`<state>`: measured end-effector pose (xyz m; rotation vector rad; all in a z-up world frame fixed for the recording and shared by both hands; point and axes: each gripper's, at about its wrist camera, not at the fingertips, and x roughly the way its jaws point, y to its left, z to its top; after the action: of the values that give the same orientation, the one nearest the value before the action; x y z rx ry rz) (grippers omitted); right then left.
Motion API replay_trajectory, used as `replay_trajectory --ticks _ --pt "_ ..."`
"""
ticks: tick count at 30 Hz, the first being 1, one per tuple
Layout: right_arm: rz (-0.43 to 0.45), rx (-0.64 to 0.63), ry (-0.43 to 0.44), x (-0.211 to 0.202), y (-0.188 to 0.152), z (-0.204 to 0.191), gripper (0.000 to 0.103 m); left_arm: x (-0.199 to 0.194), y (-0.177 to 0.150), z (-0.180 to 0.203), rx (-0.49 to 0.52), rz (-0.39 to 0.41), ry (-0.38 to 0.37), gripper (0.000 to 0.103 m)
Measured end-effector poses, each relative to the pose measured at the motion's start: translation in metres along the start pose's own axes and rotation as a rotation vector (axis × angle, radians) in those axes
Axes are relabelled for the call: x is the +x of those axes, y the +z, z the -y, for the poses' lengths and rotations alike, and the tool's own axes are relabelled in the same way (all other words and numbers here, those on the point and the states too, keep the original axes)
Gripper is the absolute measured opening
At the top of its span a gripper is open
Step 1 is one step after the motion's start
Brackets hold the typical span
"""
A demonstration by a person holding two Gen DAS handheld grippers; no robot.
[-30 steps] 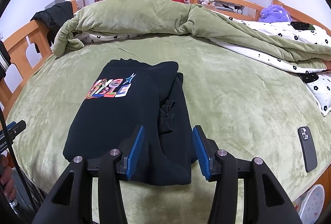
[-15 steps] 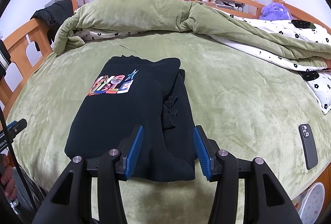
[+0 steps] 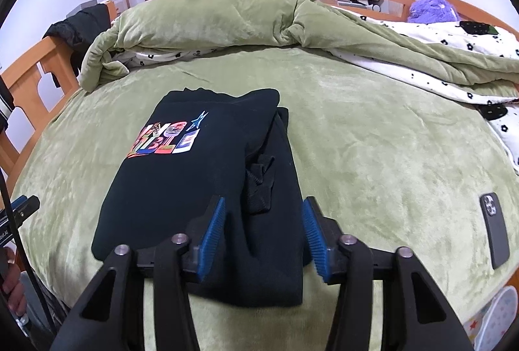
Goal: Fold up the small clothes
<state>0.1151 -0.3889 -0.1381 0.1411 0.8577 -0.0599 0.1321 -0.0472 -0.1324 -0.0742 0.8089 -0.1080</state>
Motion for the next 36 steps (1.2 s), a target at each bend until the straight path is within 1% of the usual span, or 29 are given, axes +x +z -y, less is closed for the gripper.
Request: replay_trajectory --ticks 1,2,7,11,13,14,16,18,23,25,27,28,29,30,32,34,36 --pt "-0.014 -0.001 0.023 0.008 0.003 0.001 0.033 0.004 0.002 0.002 0.002 0.000 -0.003 0.081" --pt "-0.019 0.003 0.037 0.013 0.006 0.000 0.032 0.011 0.007 0.004 0.005 -0.002 -0.011 0.081" --pt "-0.027 0.038 0.135 0.045 0.028 0.000 0.032 0.037 0.025 0.017 0.028 -0.020 -0.073 0.081" --pt "-0.082 0.083 0.159 0.082 0.045 0.004 0.033 0.052 0.036 0.020 -0.001 -0.035 -0.127 0.081" --pt "-0.119 0.113 0.189 0.101 0.051 0.008 0.033 0.060 0.040 0.020 -0.024 -0.043 -0.151 0.081" --pt "-0.142 0.121 0.194 0.111 0.053 0.008 0.034 0.063 0.041 0.020 -0.029 -0.045 -0.157 0.081" --pt "-0.165 0.128 0.200 0.123 0.056 0.008 0.034 0.069 0.042 0.020 -0.038 -0.047 -0.164 0.081" --pt "-0.185 0.147 0.218 0.133 0.060 0.010 0.037 0.074 0.043 0.021 -0.043 -0.051 -0.166 0.081" --pt "-0.199 0.197 0.279 0.143 0.068 0.023 0.044 0.086 0.038 0.023 -0.056 -0.082 -0.184 0.081" --pt "-0.202 0.218 0.282 0.147 0.069 0.028 0.048 0.092 0.033 0.026 -0.058 -0.109 -0.210 0.081" --pt "-0.218 0.225 0.282 0.154 0.070 0.026 0.048 0.098 0.027 0.030 -0.067 -0.141 -0.252 0.081" --pt "-0.223 0.220 0.278 0.157 0.071 0.023 0.047 0.100 0.024 0.033 -0.071 -0.159 -0.280 0.081" --pt "-0.224 0.212 0.271 0.158 0.071 0.020 0.038 0.103 0.020 0.037 -0.078 -0.181 -0.313 0.081" --pt "-0.220 0.201 0.267 0.158 0.072 0.018 0.033 0.105 0.018 0.040 -0.080 -0.194 -0.325 0.081" --pt "-0.182 0.161 0.252 0.151 0.075 0.011 0.018 0.108 0.012 0.046 -0.069 -0.220 -0.339 0.081" --pt "-0.136 0.106 0.241 0.139 0.079 0.003 0.014 0.107 0.007 0.050 -0.058 -0.222 -0.342 0.081" --pt "-0.101 0.065 0.226 0.128 0.083 -0.002 0.013 0.104 0.006 0.051 -0.056 -0.220 -0.343 0.081"
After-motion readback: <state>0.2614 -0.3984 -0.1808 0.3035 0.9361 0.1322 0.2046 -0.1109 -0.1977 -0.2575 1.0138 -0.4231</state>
